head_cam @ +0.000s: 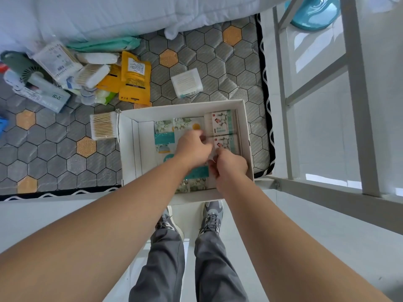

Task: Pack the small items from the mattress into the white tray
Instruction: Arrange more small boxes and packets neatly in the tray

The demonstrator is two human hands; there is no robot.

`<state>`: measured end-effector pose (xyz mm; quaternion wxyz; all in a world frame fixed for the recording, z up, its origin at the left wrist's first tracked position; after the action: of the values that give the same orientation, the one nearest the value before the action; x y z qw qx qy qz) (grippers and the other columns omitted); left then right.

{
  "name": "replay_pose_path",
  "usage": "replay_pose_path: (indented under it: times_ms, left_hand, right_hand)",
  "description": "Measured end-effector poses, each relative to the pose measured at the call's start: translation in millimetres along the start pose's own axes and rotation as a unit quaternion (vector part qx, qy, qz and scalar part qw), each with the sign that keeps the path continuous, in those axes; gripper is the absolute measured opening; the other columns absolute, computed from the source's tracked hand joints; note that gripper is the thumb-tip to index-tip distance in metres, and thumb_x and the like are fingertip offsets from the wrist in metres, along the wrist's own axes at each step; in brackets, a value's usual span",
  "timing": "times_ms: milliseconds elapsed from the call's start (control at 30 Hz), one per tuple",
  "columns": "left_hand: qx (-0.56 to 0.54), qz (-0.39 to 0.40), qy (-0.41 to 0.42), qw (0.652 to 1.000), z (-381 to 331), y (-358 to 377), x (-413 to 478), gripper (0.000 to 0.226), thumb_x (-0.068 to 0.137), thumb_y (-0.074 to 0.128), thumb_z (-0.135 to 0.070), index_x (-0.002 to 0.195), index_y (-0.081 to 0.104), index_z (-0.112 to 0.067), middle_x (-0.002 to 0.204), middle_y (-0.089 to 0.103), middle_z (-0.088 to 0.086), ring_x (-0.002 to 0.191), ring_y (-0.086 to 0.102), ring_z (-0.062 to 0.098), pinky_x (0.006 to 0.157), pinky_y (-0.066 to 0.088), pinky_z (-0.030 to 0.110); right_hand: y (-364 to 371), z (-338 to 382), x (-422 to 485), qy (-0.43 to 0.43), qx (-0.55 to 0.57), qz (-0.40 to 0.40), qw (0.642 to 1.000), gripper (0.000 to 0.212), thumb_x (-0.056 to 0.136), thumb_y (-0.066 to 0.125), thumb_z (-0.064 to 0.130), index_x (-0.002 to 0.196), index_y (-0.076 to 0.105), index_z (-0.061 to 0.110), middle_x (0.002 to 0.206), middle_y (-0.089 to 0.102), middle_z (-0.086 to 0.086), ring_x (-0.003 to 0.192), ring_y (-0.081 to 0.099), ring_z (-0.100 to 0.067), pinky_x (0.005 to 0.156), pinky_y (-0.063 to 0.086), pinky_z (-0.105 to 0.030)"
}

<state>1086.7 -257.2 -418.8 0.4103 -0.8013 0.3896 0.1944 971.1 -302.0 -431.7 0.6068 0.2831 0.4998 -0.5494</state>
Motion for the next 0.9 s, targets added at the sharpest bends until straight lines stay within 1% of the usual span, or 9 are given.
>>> replay_pose_path:
  times_ms: [67,133,267,367,500,600,667,767,900]
  left_hand:
    - [0.084,-0.050,0.035,0.995,-12,-16,-5,0.025,0.093,0.065,-0.024,0.115,0.069,-0.013,0.111,0.071,0.001,0.099,0.066,0.020,0.078,0.047,0.027]
    - [0.101,-0.115,0.088,0.984,-27,-41,-10,0.030,0.094,0.063,-0.024,0.121,0.068,-0.013,0.110,0.072,0.000,0.098,0.066,0.017,0.078,0.047,0.024]
    - [0.127,-0.198,0.174,0.956,-47,-102,-5,0.021,0.095,0.061,-0.023,0.111,0.070,-0.013,0.103,0.072,0.001,0.089,0.065,0.016,0.068,0.047,0.019]
    - [0.176,-0.172,0.115,0.962,-37,-141,24,0.030,0.094,0.060,-0.027,0.120,0.068,-0.014,0.117,0.069,0.005,0.106,0.062,0.022,0.080,0.044,0.028]
    - [0.184,-0.082,0.001,0.980,-12,-166,56,0.036,0.096,0.060,-0.029,0.130,0.065,-0.017,0.133,0.064,0.005,0.121,0.058,0.025,0.089,0.044,0.032]
    - [0.178,-0.004,-0.035,0.983,2,-162,74,0.027,0.096,0.059,-0.022,0.121,0.068,-0.016,0.117,0.065,0.005,0.106,0.060,0.024,0.080,0.044,0.030]
    - [0.161,0.028,-0.052,0.985,8,-157,87,0.015,0.095,0.057,-0.016,0.108,0.064,-0.020,0.098,0.061,0.003,0.086,0.056,0.020,0.072,0.047,0.032]
    - [0.091,0.074,-0.081,0.990,10,-148,105,0.020,0.095,0.056,-0.010,0.114,0.062,-0.017,0.108,0.065,0.008,0.089,0.062,0.020,0.078,0.056,0.033]
    - [-0.055,0.087,-0.101,0.990,8,-136,125,0.041,0.100,0.051,0.000,0.140,0.051,-0.009,0.124,0.061,0.010,0.099,0.065,0.020,0.087,0.059,0.039]
  right_hand:
    - [3,8,-8,0.011,0.020,0.005,1.000,0.017,0.086,0.074,0.009,0.097,0.068,-0.003,0.089,0.073,-0.016,0.063,0.067,-0.024,0.048,0.055,-0.026]
    - [10,18,-21,0.008,0.033,0.036,0.999,0.015,0.090,0.071,0.007,0.099,0.065,-0.003,0.091,0.073,-0.016,0.071,0.070,-0.026,0.052,0.060,-0.028]
    - [31,59,-46,-0.192,-0.124,0.061,0.972,0.008,0.088,0.067,0.008,0.081,0.063,0.010,0.067,0.072,-0.002,0.069,0.075,-0.020,0.076,0.064,-0.042]
    - [60,92,-66,-0.343,-0.224,0.054,0.911,0.004,0.081,0.066,0.021,0.078,0.063,0.020,0.075,0.074,0.001,0.079,0.075,-0.020,0.078,0.062,-0.047]
    - [99,133,-72,-0.422,-0.329,0.047,0.843,0.013,0.085,0.065,0.020,0.098,0.065,0.017,0.098,0.069,0.002,0.091,0.066,-0.017,0.078,0.058,-0.033]
    - [132,147,-60,-0.382,-0.416,0.071,0.822,0.030,0.089,0.066,0.022,0.116,0.061,0.012,0.103,0.064,0.000,0.088,0.061,-0.016,0.061,0.050,-0.023]
    - [147,145,-44,-0.281,-0.374,0.089,0.879,0.037,0.090,0.070,0.021,0.122,0.058,0.007,0.094,0.060,-0.005,0.087,0.064,-0.020,0.067,0.058,-0.028]
    - [161,137,-24,-0.101,-0.213,0.127,0.963,0.045,0.093,0.068,0.018,0.132,0.047,0.011,0.104,0.045,-0.012,0.094,0.054,-0.031,0.087,0.060,-0.045]
    - [172,139,10,-0.079,-0.241,0.071,0.965,0.052,0.093,0.069,0.032,0.137,0.045,0.016,0.118,0.049,-0.011,0.103,0.052,-0.033,0.092,0.054,-0.052]
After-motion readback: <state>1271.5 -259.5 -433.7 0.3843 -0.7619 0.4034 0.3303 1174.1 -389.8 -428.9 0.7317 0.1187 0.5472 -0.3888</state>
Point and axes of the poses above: each hand's wrist, its own x-axis towards the middle knuckle, its own y-axis out of the palm, z = x × y, the point moved 5 cm from there along x, towards the middle knuckle
